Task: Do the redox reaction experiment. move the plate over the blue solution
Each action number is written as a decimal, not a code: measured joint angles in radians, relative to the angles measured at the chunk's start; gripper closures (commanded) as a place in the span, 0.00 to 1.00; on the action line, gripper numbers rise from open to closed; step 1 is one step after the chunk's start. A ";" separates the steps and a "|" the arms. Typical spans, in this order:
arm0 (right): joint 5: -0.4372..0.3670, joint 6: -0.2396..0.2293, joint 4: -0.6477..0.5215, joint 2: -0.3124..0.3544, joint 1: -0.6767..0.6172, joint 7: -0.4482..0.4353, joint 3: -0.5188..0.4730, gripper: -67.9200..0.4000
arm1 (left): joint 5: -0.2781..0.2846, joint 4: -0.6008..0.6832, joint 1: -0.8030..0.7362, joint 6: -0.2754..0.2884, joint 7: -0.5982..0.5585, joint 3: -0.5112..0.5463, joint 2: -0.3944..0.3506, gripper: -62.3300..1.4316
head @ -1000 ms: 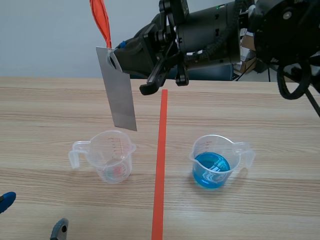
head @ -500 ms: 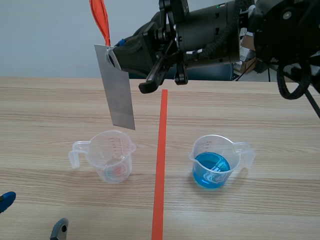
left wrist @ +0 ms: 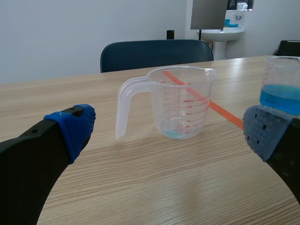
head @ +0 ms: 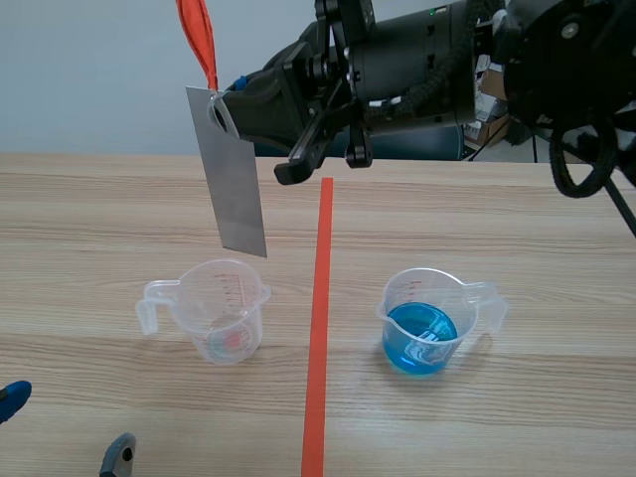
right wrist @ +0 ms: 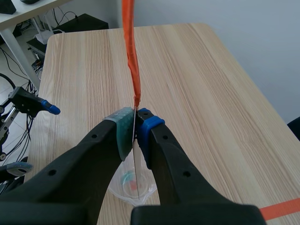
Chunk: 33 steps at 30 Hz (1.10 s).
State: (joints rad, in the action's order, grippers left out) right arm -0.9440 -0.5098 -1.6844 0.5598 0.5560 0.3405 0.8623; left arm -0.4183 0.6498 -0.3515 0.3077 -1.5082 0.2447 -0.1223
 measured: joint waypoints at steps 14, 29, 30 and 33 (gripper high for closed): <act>-0.045 -0.038 0.000 0.080 0.000 -0.031 0.000 0.99 | -0.001 0.000 0.000 0.000 0.033 0.000 0.000 0.00; -0.071 -0.060 0.000 0.230 0.000 -0.135 0.000 0.99 | -0.001 0.026 -0.042 0.000 -0.003 0.000 -0.040 0.00; -0.071 -0.060 0.000 0.238 0.000 -0.140 0.000 0.99 | 0.002 0.040 -0.062 0.000 -0.007 0.000 -0.055 0.00; -0.091 -0.068 0.000 0.265 0.000 -0.153 0.000 0.99 | 0.032 0.084 -0.124 0.000 0.000 0.000 -0.103 0.15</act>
State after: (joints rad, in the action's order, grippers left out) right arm -1.0348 -0.5777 -1.6844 0.8249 0.5560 0.1871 0.8627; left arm -0.3859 0.7341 -0.4751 0.3080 -1.5085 0.2447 -0.2249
